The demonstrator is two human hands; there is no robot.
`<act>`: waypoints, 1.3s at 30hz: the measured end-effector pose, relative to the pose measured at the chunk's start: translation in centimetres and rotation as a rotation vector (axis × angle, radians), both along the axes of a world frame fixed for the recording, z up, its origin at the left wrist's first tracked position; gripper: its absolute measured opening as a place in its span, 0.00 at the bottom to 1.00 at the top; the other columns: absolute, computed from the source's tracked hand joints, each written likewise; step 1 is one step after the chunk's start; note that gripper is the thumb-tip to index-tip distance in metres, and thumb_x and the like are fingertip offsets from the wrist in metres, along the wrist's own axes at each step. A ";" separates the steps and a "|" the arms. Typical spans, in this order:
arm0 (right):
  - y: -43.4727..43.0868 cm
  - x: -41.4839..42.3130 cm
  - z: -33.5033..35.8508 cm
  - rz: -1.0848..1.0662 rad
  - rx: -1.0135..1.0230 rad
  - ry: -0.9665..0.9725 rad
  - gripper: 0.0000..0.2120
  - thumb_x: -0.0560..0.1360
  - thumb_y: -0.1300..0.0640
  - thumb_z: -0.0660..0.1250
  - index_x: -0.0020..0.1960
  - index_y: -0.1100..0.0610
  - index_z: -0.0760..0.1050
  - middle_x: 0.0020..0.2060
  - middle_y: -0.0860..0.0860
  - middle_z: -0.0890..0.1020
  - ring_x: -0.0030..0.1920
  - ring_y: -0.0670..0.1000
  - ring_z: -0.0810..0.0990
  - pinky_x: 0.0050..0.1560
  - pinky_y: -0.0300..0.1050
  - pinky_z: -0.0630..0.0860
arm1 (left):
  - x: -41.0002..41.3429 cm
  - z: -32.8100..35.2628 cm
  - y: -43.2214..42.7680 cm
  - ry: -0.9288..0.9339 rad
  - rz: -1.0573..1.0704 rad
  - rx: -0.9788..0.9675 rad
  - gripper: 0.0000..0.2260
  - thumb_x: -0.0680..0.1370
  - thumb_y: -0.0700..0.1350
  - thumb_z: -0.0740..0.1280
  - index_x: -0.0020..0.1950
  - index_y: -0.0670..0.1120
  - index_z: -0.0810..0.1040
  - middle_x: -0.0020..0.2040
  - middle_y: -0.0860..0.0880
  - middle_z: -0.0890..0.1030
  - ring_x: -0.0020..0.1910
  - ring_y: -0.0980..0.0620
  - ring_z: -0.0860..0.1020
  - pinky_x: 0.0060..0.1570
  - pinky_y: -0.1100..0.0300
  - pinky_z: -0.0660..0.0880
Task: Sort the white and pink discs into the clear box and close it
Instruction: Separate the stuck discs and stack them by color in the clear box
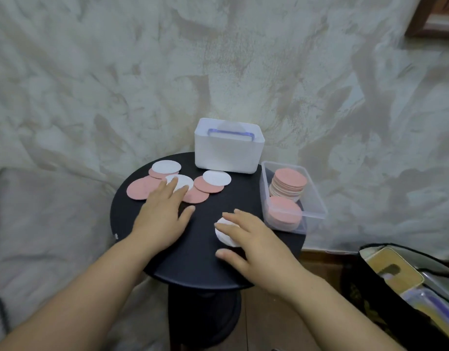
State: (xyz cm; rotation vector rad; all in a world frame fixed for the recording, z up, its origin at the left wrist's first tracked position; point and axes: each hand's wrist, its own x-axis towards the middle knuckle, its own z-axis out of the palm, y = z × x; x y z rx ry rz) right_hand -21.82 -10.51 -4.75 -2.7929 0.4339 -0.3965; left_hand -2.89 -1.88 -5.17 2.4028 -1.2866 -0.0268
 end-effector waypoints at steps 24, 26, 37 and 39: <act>1.1 -3.2 -4.1 -0.128 -0.182 -0.189 0.28 0.79 0.38 0.45 0.62 0.51 0.76 0.63 0.49 0.76 0.65 0.50 0.72 0.66 0.44 0.63 | -2.3 -0.9 5.0 -0.048 -0.061 -0.110 0.19 0.79 0.51 0.59 0.69 0.50 0.69 0.72 0.53 0.66 0.71 0.53 0.61 0.68 0.61 0.56; 1.0 -3.5 -4.3 -0.105 -0.184 -0.192 0.28 0.78 0.37 0.46 0.63 0.52 0.75 0.64 0.50 0.75 0.66 0.50 0.71 0.66 0.43 0.60 | -2.3 -1.4 6.3 -0.046 -0.022 -0.180 0.17 0.78 0.49 0.62 0.66 0.47 0.73 0.69 0.49 0.71 0.69 0.50 0.66 0.67 0.59 0.60; 1.1 -3.5 -4.3 -0.061 -0.097 -0.270 0.28 0.74 0.33 0.53 0.61 0.51 0.77 0.64 0.45 0.74 0.66 0.45 0.68 0.65 0.38 0.58 | -2.4 -0.2 8.5 -0.013 -0.019 -0.302 0.09 0.75 0.48 0.68 0.52 0.47 0.83 0.52 0.50 0.83 0.54 0.47 0.78 0.54 0.53 0.73; 1.2 -3.7 -4.2 -0.043 -0.056 -0.280 0.27 0.72 0.35 0.58 0.61 0.50 0.77 0.64 0.43 0.72 0.67 0.44 0.67 0.66 0.38 0.58 | -2.3 0.1 8.5 0.004 -0.012 -0.351 0.09 0.78 0.48 0.64 0.53 0.49 0.82 0.49 0.50 0.84 0.50 0.47 0.79 0.50 0.50 0.75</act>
